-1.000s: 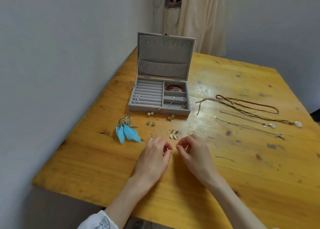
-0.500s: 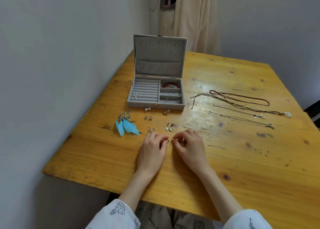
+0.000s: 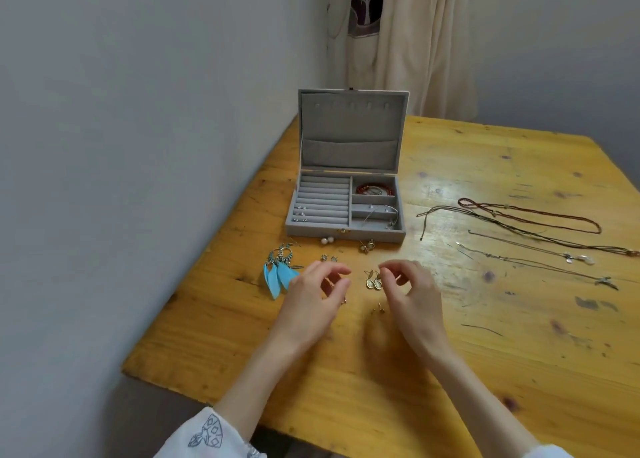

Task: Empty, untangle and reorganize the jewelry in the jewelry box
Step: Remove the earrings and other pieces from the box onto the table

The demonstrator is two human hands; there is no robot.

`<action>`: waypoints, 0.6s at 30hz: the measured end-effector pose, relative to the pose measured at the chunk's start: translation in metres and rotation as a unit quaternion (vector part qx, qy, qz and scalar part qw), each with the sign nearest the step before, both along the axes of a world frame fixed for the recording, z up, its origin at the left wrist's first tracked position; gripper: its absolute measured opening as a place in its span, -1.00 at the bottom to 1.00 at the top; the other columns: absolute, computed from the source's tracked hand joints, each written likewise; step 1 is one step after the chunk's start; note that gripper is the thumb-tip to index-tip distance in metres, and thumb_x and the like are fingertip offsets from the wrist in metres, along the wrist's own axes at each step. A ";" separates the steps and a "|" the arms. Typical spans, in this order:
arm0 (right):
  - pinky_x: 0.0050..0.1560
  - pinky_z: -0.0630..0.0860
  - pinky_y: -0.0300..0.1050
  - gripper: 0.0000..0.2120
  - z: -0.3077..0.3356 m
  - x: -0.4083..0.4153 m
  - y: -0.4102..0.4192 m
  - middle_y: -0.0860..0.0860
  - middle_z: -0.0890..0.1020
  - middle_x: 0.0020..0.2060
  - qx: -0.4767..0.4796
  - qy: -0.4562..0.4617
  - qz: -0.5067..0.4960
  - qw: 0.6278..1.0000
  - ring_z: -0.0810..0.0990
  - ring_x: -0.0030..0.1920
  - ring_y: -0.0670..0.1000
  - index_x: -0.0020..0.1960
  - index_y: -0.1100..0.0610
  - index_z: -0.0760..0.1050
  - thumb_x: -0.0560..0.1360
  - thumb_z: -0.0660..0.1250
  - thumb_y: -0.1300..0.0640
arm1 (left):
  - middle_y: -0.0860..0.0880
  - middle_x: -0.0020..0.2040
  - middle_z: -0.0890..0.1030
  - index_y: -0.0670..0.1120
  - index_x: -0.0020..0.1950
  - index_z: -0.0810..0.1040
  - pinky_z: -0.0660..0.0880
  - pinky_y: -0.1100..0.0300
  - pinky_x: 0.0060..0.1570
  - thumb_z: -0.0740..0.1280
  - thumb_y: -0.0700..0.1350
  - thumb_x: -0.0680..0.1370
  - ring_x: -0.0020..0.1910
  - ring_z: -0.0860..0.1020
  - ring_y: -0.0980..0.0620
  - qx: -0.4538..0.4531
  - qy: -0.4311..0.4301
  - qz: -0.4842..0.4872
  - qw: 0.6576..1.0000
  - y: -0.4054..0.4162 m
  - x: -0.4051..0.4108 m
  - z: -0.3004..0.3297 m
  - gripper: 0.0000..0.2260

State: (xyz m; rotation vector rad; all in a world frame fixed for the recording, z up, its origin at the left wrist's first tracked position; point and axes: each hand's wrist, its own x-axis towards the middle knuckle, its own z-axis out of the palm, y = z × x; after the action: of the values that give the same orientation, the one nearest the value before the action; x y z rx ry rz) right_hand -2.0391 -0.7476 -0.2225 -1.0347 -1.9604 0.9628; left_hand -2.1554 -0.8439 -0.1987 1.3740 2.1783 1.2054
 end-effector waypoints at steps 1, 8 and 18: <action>-0.02 0.41 -0.10 -0.89 0.005 -0.011 0.005 -0.10 0.55 -0.24 0.009 0.000 0.011 1.000 0.48 -0.16 -0.05 -0.14 0.00 0.51 0.48 0.30 0.20 | 0.13 -0.09 0.52 0.02 0.03 0.56 0.39 0.50 -0.17 0.28 -0.11 0.54 -0.16 0.49 0.24 -0.003 0.015 0.005 1.000 0.003 -0.014 0.005 -0.89; -0.04 0.44 -0.20 -0.80 0.026 -0.101 0.060 -0.01 0.58 -0.06 0.100 -0.111 0.149 0.977 0.48 -0.08 -0.08 0.10 0.10 0.55 0.53 0.23 0.14 | 0.07 -0.02 0.42 -0.01 0.20 0.50 0.30 0.32 0.00 0.25 -0.10 0.55 -0.02 0.38 0.13 -0.097 0.124 0.051 0.986 0.045 -0.115 0.006 -0.77; -0.02 0.39 -0.01 -0.73 0.007 -0.159 0.090 0.08 0.49 -0.10 0.241 -0.230 0.216 0.918 0.43 -0.04 0.09 0.19 0.04 0.54 0.57 0.14 0.14 | -0.04 -0.02 0.45 -0.01 0.24 0.52 0.27 0.27 -0.15 0.24 -0.10 0.55 -0.03 0.29 0.08 -0.092 0.284 0.099 0.949 0.082 -0.141 -0.019 -0.73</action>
State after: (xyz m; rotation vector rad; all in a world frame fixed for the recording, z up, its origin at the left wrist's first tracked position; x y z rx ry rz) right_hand -2.1985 -0.6573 -0.2152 -0.5818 -2.7153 0.4087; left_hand -2.2963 -0.7616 -0.2179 1.5948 2.7893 0.6821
